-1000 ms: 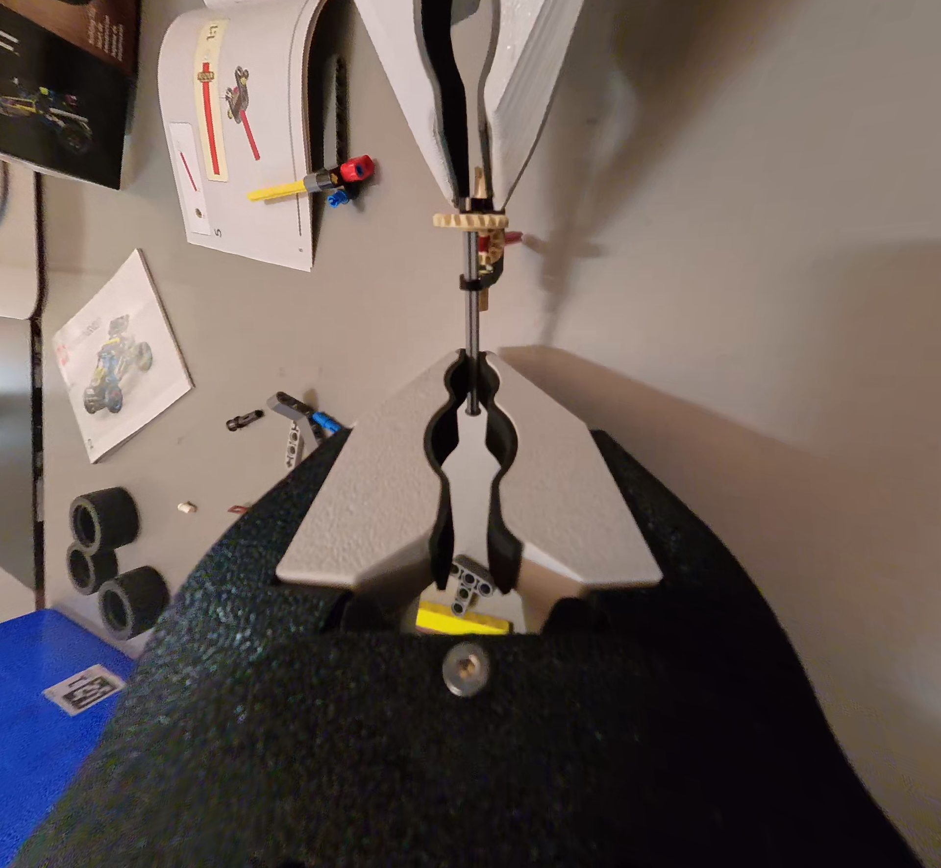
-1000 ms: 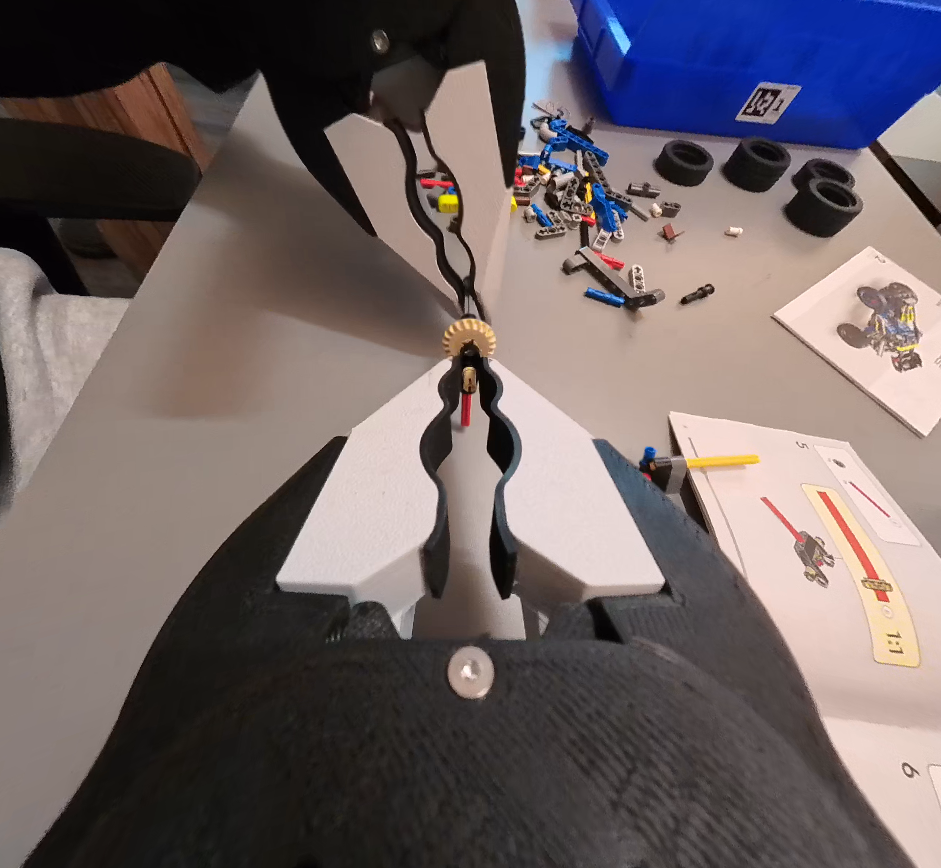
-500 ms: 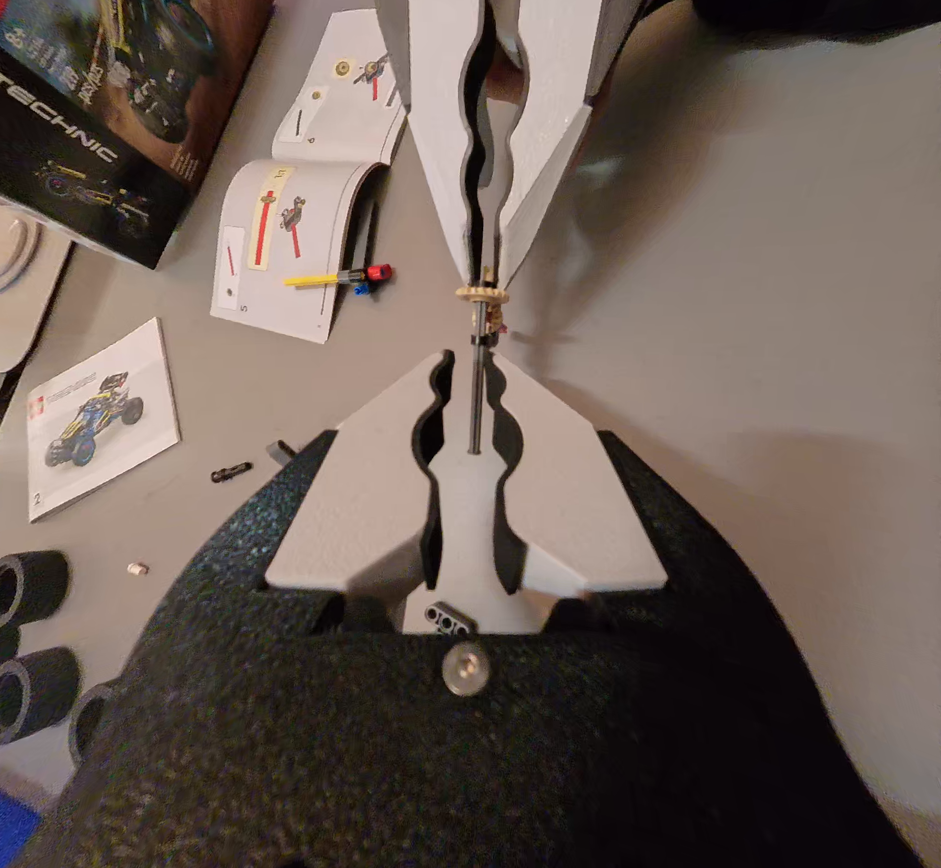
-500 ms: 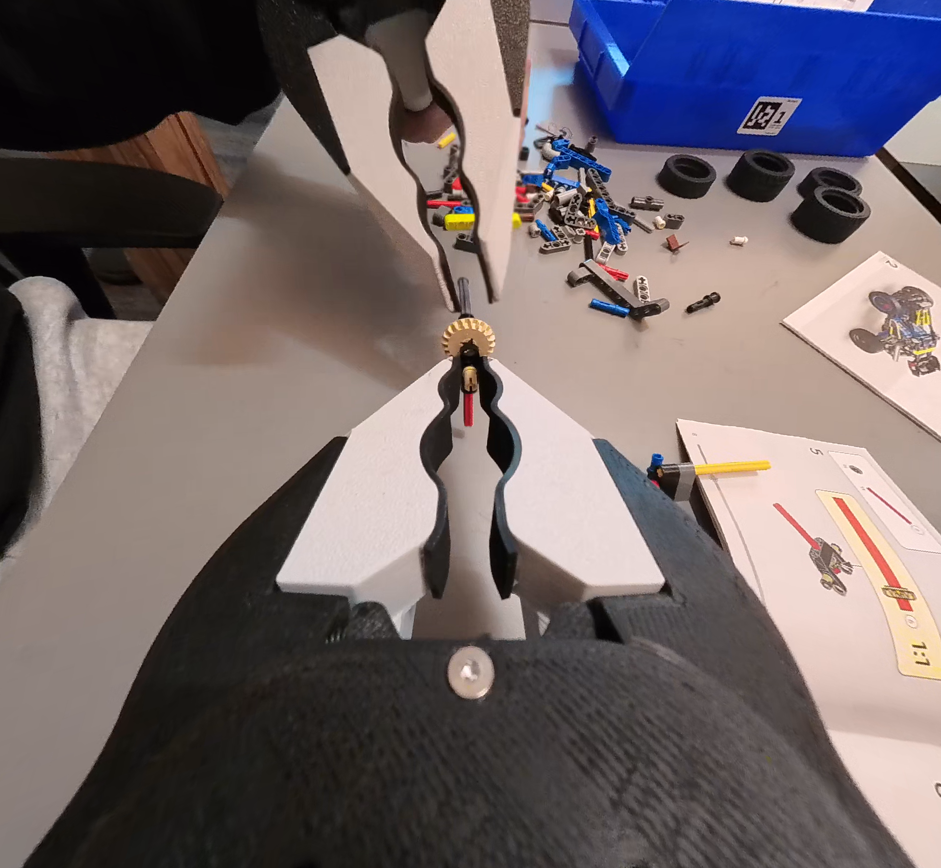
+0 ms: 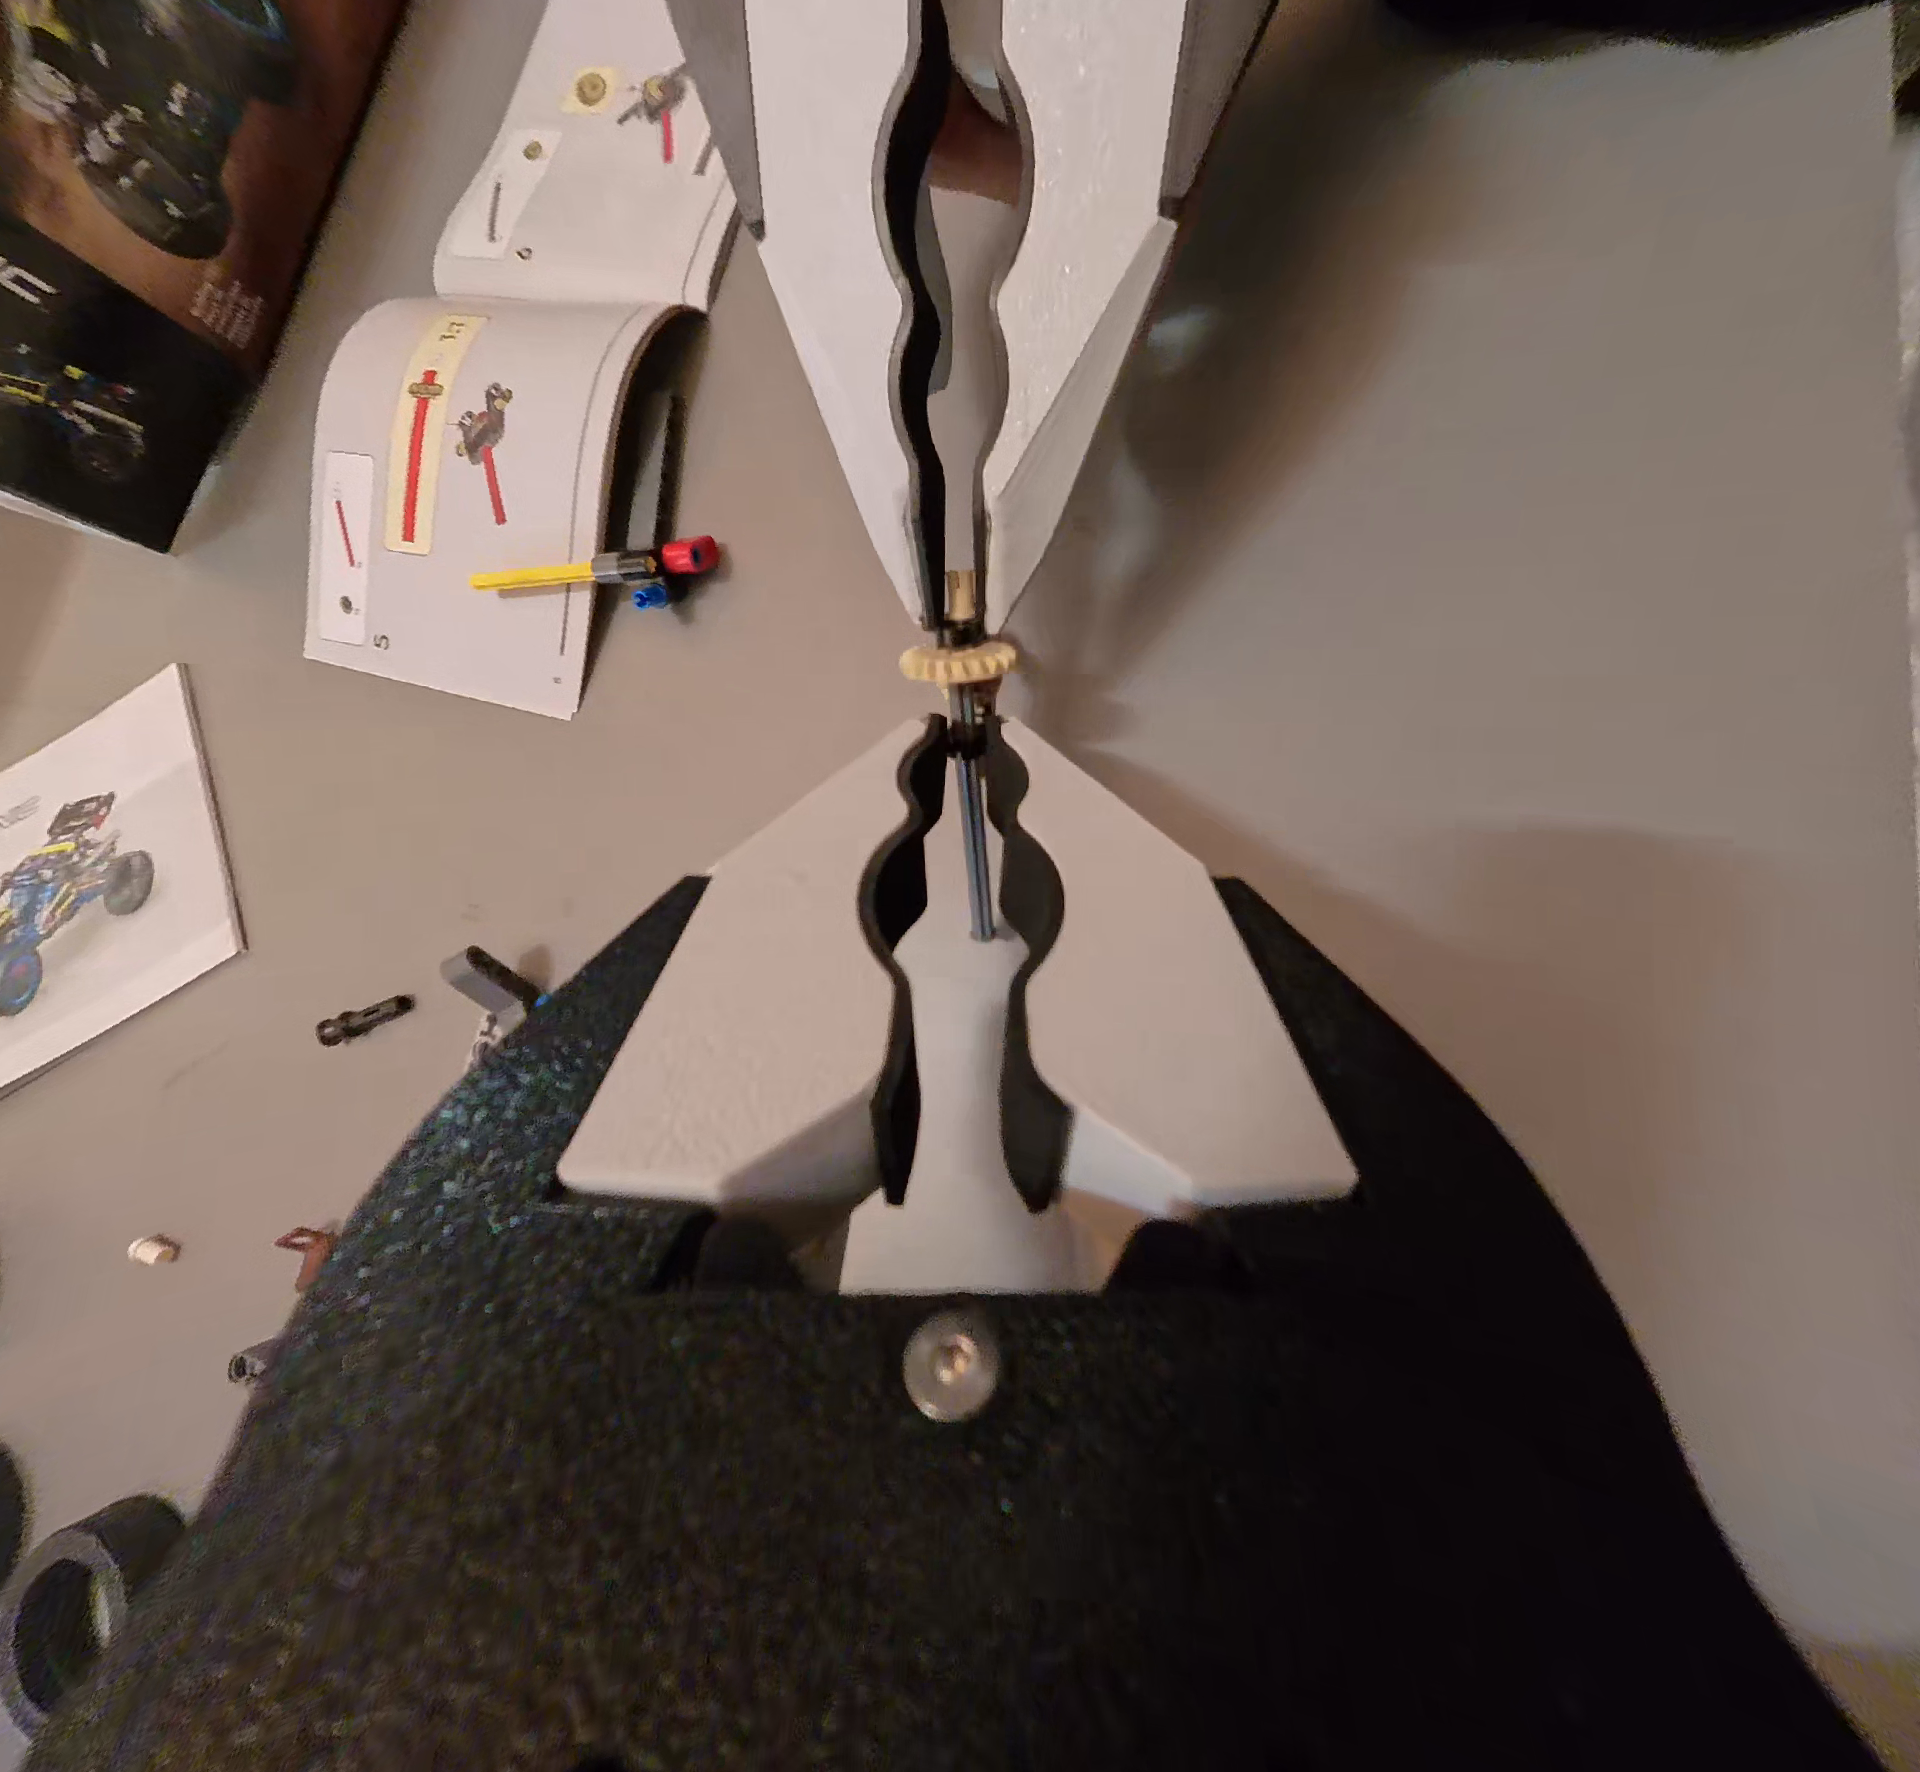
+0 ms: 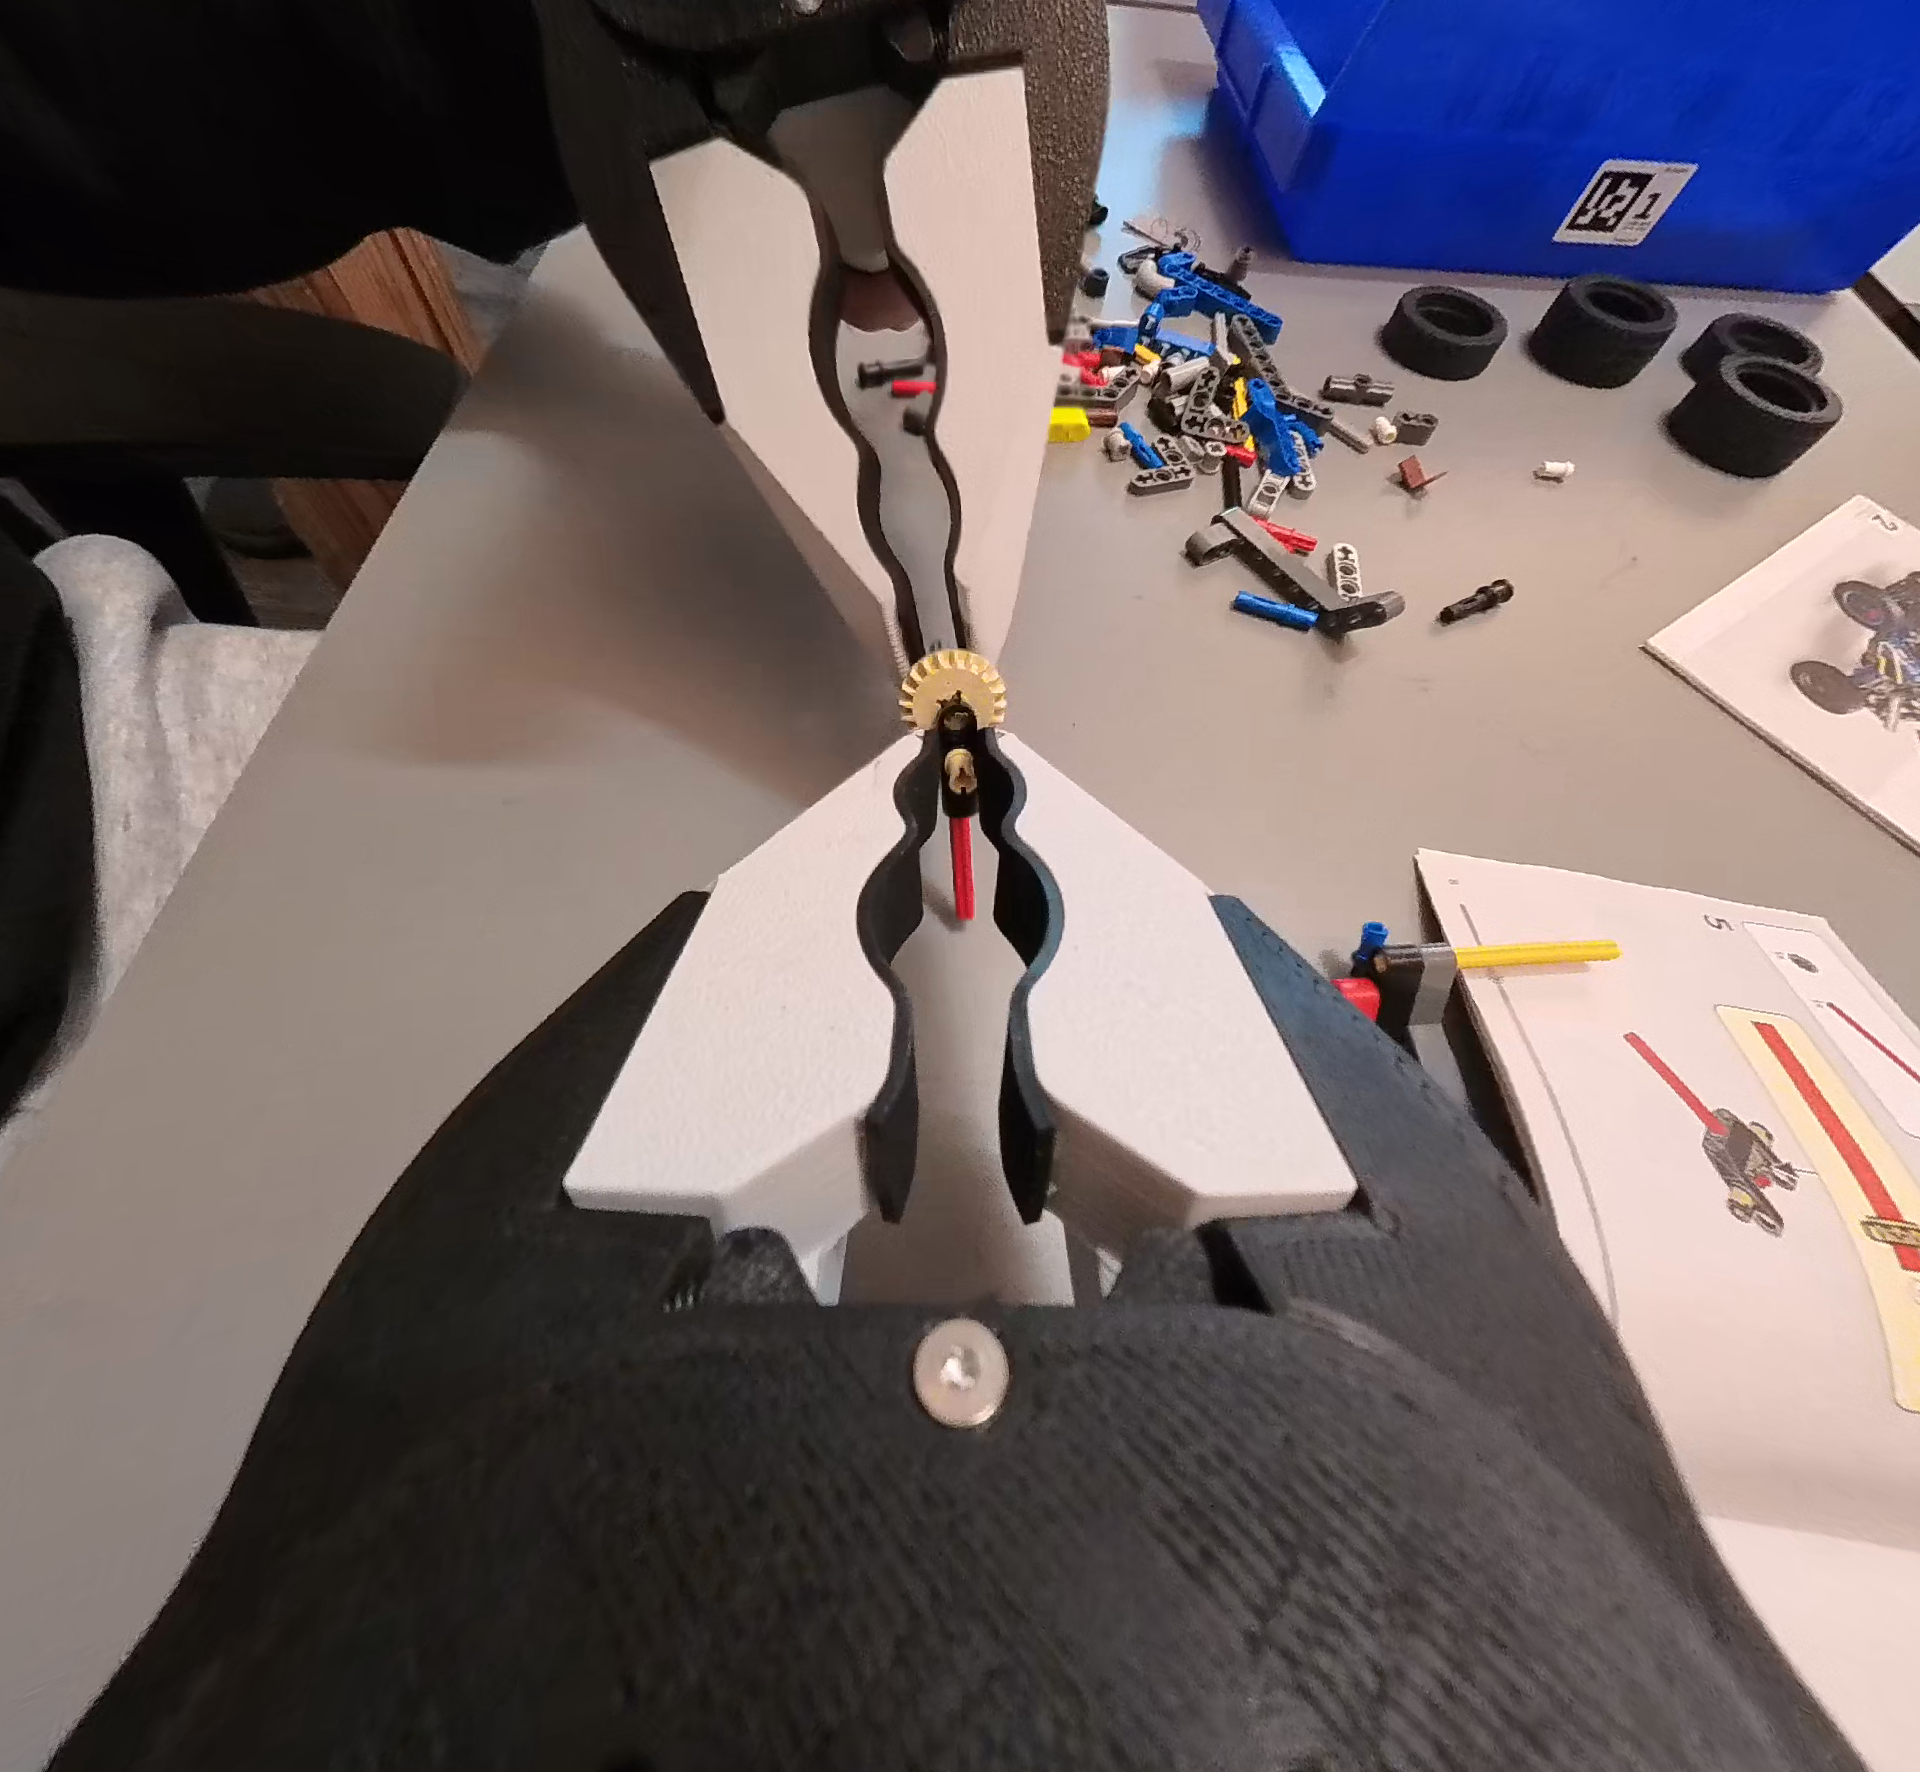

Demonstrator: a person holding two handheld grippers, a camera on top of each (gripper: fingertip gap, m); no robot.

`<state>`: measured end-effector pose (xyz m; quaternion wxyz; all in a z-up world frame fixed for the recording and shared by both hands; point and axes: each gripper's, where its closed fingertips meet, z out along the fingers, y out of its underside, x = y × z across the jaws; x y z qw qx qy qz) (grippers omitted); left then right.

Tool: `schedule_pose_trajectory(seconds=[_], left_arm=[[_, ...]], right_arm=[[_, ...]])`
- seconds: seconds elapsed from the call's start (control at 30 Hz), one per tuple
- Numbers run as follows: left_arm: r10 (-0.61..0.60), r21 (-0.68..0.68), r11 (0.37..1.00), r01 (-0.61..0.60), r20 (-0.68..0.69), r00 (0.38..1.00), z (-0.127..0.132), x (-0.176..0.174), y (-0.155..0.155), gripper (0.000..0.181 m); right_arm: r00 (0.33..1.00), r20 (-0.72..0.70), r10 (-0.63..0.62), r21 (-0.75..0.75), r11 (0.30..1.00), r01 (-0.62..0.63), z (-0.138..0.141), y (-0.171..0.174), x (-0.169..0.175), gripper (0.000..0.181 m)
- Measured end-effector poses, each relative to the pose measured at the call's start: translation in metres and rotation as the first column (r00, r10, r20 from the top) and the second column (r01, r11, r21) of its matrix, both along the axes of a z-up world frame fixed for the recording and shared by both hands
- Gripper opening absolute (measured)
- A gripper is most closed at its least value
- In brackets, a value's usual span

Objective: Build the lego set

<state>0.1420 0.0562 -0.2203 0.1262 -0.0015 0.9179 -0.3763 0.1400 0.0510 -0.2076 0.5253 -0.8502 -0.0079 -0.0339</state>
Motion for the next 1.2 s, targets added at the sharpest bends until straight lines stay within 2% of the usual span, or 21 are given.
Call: schedule_pose_trajectory(seconds=[0.2, 0.43, 0.63, 0.8, 1.2], left_arm=[[-0.008, 0.066, 0.998, 0.008, -0.003, 1.0, -0.005, 0.003, -0.001, 0.004], [-0.005, -0.018, 1.0, 0.006, 0.028, 1.0, 0.001, 0.007, -0.003, 0.005], [0.017, -0.083, 0.996, -0.016, 0.016, 1.0, 0.006, 0.006, -0.002, 0.008], [0.022, -0.089, 0.996, -0.021, 0.002, 1.0, 0.005, 0.005, -0.004, 0.001], [0.057, -0.085, 0.995, -0.056, 0.014, 0.998, 0.001, 0.01, -0.006, 0.0]], right_arm=[[1.0, -0.02, -0.016, -0.004, 1.0, 0.016, -0.003, -0.001, 0.004, 0.005], [0.995, -0.093, -0.03, 0.048, 0.998, 0.035, -0.001, -0.004, 0.009, 0.005], [0.995, -0.098, -0.028, 0.044, 0.999, 0.032, -0.002, -0.003, 0.009, 0.005], [0.994, -0.109, -0.027, 0.044, 0.998, 0.032, -0.002, -0.003, 0.008, 0.005], [0.993, -0.109, -0.039, 0.022, 0.999, 0.041, -0.005, -0.005, 0.011, 0.005]])
